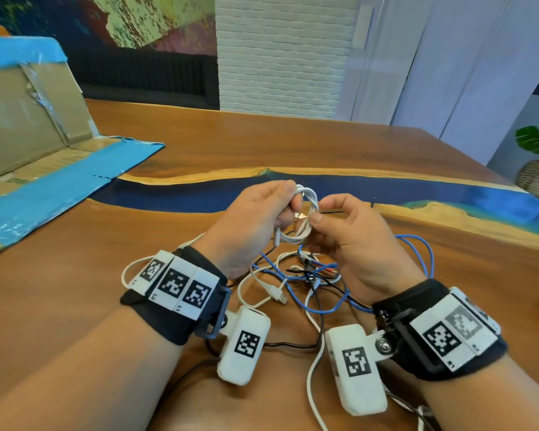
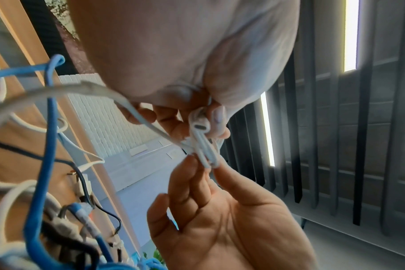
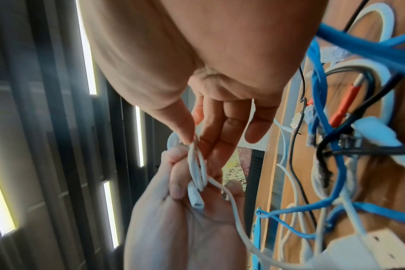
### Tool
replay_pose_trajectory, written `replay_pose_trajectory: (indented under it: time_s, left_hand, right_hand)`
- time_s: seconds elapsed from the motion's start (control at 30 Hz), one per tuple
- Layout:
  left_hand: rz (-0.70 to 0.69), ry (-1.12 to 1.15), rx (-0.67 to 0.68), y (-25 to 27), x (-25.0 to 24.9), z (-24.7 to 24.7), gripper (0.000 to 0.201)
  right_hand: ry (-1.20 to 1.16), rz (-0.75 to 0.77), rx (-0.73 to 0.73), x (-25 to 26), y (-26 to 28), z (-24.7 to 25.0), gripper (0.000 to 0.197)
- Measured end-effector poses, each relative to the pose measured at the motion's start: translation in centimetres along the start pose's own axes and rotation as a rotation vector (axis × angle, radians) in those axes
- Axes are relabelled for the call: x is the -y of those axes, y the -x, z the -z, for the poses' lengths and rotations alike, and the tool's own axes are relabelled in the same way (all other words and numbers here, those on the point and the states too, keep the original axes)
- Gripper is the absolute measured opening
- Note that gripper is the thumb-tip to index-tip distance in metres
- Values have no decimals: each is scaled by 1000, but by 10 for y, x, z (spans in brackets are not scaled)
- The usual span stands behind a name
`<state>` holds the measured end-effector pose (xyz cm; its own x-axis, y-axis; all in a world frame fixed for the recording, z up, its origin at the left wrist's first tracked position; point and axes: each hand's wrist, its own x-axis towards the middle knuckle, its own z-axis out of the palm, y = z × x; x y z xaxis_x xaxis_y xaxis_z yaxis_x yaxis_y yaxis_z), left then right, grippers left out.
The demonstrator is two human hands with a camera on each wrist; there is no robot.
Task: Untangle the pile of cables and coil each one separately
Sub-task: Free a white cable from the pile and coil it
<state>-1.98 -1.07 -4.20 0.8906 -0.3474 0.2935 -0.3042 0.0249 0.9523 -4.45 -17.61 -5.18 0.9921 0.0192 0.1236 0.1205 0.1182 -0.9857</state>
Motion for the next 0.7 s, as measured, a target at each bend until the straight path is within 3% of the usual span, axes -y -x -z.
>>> replay_pose_trajectory:
  time_s: [0.17, 0.33, 0.53, 0.63, 0.7]
  left_hand:
    - [-11, 3, 61, 2, -6, 4, 40]
    - [-25, -50, 101, 1, -3, 7, 41]
    - [-60, -112, 202, 3, -5, 7, 41]
    - [-60, -96, 209, 2, -6, 11, 40]
    - [-46, -111, 201, 1, -6, 16, 40]
  right_hand:
    - [-100, -22, 26, 7, 1, 3, 19]
    - [-11, -7, 93, 10, 6, 0, 37]
    - [-50, -37, 60, 5, 2, 3, 31]
    - [-105, -83, 154, 6, 3, 4, 28]
    - [-142, -104, 239, 10, 6, 4, 39]
